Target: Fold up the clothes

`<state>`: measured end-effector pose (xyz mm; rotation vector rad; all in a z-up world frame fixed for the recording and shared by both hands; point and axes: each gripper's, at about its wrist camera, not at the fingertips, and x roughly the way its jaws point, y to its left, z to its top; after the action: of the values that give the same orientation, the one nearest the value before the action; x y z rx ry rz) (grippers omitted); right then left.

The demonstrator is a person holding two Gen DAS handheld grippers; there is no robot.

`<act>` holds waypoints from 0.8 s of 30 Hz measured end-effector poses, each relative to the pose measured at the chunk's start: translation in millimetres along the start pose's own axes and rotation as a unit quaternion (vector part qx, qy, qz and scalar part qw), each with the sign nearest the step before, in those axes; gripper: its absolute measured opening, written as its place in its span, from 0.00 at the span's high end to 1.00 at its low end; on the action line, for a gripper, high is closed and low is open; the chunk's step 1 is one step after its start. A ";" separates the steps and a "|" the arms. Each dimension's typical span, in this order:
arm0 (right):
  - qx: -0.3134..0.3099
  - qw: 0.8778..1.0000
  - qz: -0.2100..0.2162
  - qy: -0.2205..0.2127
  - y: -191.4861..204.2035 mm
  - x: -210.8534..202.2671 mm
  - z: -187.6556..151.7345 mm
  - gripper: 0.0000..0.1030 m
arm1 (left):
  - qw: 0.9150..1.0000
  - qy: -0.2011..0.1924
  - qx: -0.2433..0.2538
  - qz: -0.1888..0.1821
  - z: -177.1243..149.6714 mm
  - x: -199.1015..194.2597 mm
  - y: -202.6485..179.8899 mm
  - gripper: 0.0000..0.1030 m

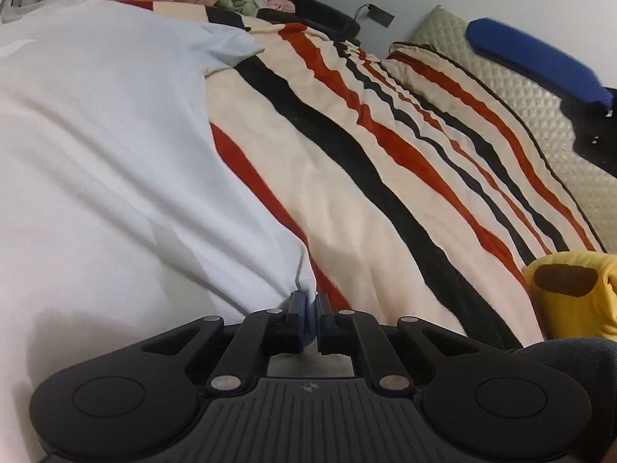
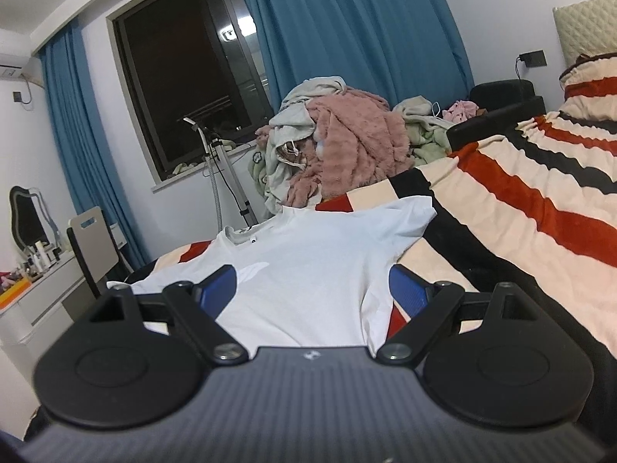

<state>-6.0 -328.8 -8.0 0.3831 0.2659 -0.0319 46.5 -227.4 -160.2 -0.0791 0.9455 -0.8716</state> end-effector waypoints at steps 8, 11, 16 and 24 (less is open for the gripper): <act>0.002 1.000 0.003 -0.002 -0.7 -0.2 0.0 0.15 | 0.999 -0.023 -0.003 0.038 8.9 -39.9 -1.6 0.15; -0.002 1.000 0.008 -0.015 0.9 -4.6 0.8 0.15 | 0.998 -0.037 -0.027 0.044 17.0 -54.5 2.2 0.13; -0.006 0.999 0.012 -0.030 2.7 -8.8 1.1 0.15 | 0.994 -0.058 -0.008 0.094 22.2 -82.3 8.7 0.12; -0.027 0.999 0.004 -0.023 10.0 -5.8 -0.6 0.15 | 0.968 -0.135 0.018 0.213 23.7 -158.7 39.6 0.06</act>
<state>-11.0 -319.5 -3.4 0.3298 0.2200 -0.0246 43.7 -99.8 -55.1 0.0365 0.6560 -0.4649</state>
